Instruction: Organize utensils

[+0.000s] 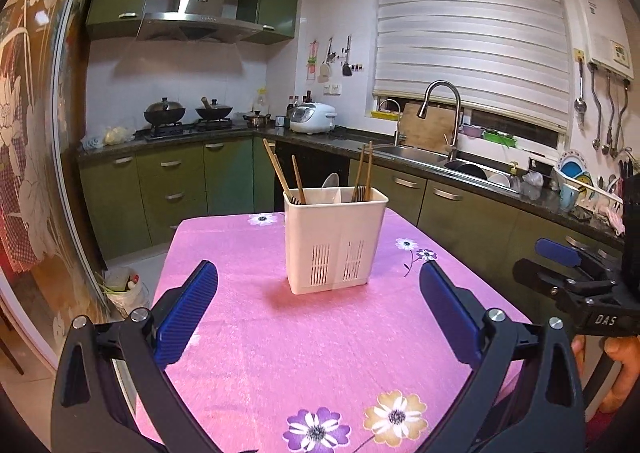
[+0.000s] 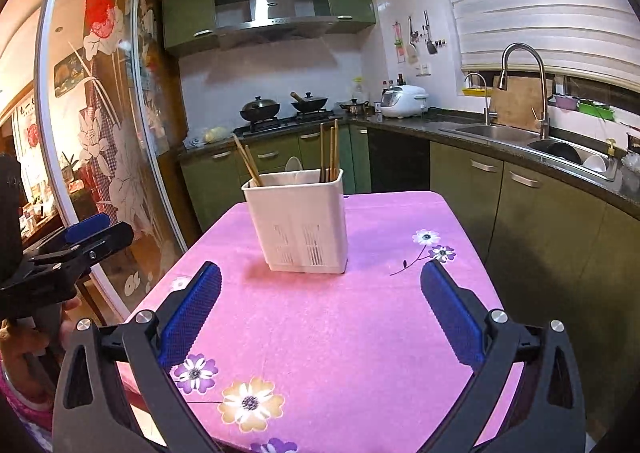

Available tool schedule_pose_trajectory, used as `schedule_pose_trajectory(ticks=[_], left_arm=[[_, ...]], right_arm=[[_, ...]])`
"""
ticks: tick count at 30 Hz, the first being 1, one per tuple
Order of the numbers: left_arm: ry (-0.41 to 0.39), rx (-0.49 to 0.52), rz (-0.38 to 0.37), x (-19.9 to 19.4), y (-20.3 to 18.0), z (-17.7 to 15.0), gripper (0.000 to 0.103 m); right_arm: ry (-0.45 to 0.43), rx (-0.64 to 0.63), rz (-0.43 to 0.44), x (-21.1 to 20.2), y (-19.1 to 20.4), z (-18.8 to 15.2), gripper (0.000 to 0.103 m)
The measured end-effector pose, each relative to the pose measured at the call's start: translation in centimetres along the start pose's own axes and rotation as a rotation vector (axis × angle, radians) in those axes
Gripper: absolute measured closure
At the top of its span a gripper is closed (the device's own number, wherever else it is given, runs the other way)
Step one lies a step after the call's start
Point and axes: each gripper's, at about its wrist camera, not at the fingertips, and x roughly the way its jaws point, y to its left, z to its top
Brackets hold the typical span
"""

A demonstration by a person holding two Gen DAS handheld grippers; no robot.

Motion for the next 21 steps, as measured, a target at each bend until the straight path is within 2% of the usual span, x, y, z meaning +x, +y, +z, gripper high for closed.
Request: schedule_pose_trajectory(ticks=[8,21], left_arm=[[-0.025,-0.012,0.016,-2.0,0.4,0.2,0.007],[-0.035,-0.013,0.027,-3.1,0.7,0.3,0.007]], right_arm=[[-0.037,-0.046,-0.015,-1.6,2.2,0.9,0.005],[-0.034,-0.066,-0.017,-1.8,3.0,1.4,0.005]])
